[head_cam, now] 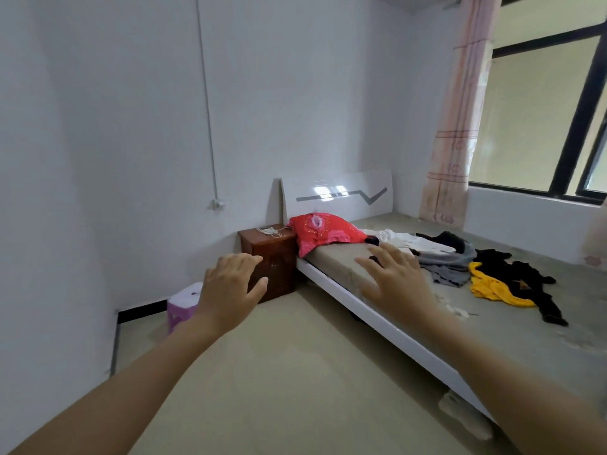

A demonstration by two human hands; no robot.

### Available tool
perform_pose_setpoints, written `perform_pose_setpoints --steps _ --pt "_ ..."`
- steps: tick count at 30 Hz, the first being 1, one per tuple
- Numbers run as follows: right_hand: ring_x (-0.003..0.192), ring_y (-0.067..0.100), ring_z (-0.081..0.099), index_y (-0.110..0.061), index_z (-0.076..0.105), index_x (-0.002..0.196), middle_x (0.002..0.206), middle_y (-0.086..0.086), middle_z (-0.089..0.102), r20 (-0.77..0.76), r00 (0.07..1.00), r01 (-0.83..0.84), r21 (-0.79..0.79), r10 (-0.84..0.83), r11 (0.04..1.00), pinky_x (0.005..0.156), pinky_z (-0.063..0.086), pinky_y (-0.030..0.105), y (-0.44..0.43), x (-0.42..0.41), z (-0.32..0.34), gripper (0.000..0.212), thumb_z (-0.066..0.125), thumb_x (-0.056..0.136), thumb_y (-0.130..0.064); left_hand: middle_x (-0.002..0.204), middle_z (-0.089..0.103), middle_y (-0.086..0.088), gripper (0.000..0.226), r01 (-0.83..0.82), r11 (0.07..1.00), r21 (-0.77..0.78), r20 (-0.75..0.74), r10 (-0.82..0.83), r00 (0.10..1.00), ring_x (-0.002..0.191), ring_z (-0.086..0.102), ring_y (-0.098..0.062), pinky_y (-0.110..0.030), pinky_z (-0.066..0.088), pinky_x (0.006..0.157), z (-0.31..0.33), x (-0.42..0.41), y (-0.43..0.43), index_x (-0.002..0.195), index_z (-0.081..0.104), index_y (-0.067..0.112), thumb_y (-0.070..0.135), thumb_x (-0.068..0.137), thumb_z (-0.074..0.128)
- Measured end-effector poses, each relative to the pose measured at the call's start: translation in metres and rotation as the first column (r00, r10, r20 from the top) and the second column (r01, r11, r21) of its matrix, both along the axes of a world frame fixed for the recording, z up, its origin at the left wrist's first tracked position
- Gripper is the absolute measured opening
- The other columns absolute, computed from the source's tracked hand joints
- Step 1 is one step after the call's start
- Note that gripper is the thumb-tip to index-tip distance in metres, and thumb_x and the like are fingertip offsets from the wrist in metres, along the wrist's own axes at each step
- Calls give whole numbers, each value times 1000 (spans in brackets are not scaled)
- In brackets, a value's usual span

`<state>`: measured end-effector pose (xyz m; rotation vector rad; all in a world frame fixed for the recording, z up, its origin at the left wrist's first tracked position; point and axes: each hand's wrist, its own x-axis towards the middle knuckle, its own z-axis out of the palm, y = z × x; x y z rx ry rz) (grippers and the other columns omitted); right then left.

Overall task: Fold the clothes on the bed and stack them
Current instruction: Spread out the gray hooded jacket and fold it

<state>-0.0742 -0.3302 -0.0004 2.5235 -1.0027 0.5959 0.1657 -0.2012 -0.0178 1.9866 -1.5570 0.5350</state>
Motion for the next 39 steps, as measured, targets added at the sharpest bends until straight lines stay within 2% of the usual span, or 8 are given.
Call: perform_pose_setpoints --steps 3,6,10,19,27,30,33,39 --pt "104 35 63 -17 70 102 109 12 67 26 994 -110 78 109 991 78 51 50 -22 43 -3 46 48 72 -45 117 62 -11 78 -107 994 12 -41 108 993 110 52 -33 -43 41 86 -1 35 -8 118 60 10 57 70 20" --pt "135 30 34 -20 52 131 142 10 44 69 982 -185 160 176 970 105 30 48 -43 90 -8 57 38 83 -47 120 60 -11 82 -175 985 11 -34 175 984 113 50 -31 -42 39 89 -1 75 -17 120 58 10 58 69 17" --pt "144 20 12 -27 33 142 153 0 24 46 975 -223 129 218 966 113 13 38 -74 156 -24 51 40 95 -44 120 60 -11 82 -193 981 4 -30 193 981 114 49 -31 -42 39 91 -9 127 -38 120 58 9 57 69 16" --pt "143 22 12 -26 35 141 152 2 24 -8 997 -75 162 78 984 114 12 41 -155 267 -23 50 40 94 -44 126 56 -9 87 -55 998 16 -69 56 996 119 45 -30 -41 37 95 -7 257 -152 123 55 10 60 66 13" --pt "99 32 66 -20 70 97 104 10 69 -12 992 126 129 -125 984 75 52 48 -260 294 -43 40 51 71 -43 119 60 -7 76 160 987 19 -95 -158 983 115 48 -29 -41 39 90 -34 297 -298 117 60 12 57 70 20" --pt "110 34 60 -18 68 106 115 13 65 28 984 170 151 -176 974 84 47 51 -318 288 -54 40 56 75 -41 122 59 -4 77 207 977 45 -105 -201 974 118 46 -25 -42 37 93 -42 304 -365 119 59 15 58 70 18" --pt "138 25 29 -23 47 134 145 6 39 63 968 229 177 -243 957 108 23 43 -380 284 -61 47 49 91 -41 124 57 -4 78 229 972 54 -93 -223 970 120 45 -25 -43 36 96 -45 308 -439 120 58 15 59 70 17" --pt "143 17 13 -27 28 144 152 -1 23 17 947 305 258 -320 917 114 13 36 -488 276 -62 53 40 95 -44 125 56 -4 79 294 952 81 -90 -287 954 121 44 -24 -41 34 97 -43 309 -566 121 57 15 60 69 17"
